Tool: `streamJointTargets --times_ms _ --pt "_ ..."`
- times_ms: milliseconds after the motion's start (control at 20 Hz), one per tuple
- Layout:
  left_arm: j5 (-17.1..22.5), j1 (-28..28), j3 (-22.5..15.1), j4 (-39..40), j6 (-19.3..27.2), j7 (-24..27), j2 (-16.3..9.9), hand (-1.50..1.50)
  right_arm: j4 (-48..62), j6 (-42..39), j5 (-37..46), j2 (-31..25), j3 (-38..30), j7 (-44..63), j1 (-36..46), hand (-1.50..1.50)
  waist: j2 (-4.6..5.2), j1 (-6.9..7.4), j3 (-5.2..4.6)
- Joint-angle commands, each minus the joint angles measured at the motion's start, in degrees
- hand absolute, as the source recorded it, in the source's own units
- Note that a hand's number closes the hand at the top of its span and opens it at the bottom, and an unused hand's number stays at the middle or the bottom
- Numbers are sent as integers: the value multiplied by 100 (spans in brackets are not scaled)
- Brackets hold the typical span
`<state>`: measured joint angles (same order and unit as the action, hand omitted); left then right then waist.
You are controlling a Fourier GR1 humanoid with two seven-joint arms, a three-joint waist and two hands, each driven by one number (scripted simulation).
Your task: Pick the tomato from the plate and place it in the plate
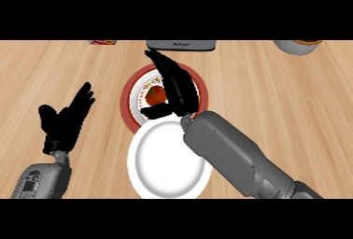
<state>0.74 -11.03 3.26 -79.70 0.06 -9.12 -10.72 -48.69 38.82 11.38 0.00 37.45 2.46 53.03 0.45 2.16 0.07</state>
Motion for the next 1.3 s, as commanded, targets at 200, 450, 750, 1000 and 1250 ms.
streamJointTargets --times_ms 200,450,750,1000,1250 --pt "-28 184 76 -28 17 159 -17 0 -865 -308 -1672 0 -564 -53 -196 -150 -19 -53 -4" --pt "12 177 156 -33 -69 49 -118 0 -794 -1460 -2232 -6 -1036 -557 -649 -150 -35 -153 -4" --pt "74 436 131 -551 -72 -230 -7 0 -232 -2066 -1915 -189 -1640 -1449 -764 -150 -41 -150 -6" --pt "-15 209 241 -143 -87 -41 -38 0 49 -2378 -1704 -153 -1904 -1832 -1018 -150 -37 -172 -7" --pt "-30 -35 321 -261 -67 -390 -98 0 -462 -2616 -1553 -466 -2216 -1585 -1261 -150 -43 -204 -8"
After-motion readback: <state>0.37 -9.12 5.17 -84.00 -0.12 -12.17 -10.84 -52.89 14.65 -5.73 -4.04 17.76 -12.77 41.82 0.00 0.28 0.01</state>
